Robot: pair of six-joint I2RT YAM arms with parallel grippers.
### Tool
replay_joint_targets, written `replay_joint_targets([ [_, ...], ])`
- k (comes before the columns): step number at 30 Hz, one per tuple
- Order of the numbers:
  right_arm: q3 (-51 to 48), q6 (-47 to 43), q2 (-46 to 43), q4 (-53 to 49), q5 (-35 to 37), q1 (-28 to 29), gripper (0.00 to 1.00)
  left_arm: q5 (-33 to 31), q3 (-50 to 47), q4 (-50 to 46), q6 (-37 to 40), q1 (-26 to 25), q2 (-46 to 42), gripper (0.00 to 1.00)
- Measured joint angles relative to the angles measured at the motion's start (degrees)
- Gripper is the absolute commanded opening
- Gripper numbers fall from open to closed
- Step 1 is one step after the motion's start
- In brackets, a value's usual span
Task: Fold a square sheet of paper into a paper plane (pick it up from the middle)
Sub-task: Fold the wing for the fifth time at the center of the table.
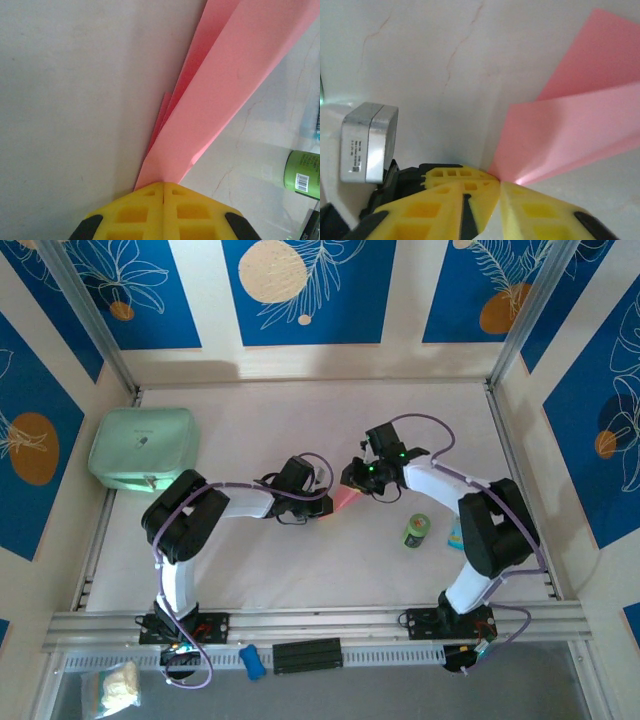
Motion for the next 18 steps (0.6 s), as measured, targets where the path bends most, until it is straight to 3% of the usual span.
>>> replay_joint_targets([
  [7,0.00,1.84,7.87,5.05,-0.33,1.97,0.03,0.00,0.00,0.00,0.00,0.00,0.00,0.01],
  [18,-1.57,2.89,10.08,8.48,-0.50,2.38,0.01,-0.04,0.00,-0.02,-0.04,0.00,0.00,0.01],
])
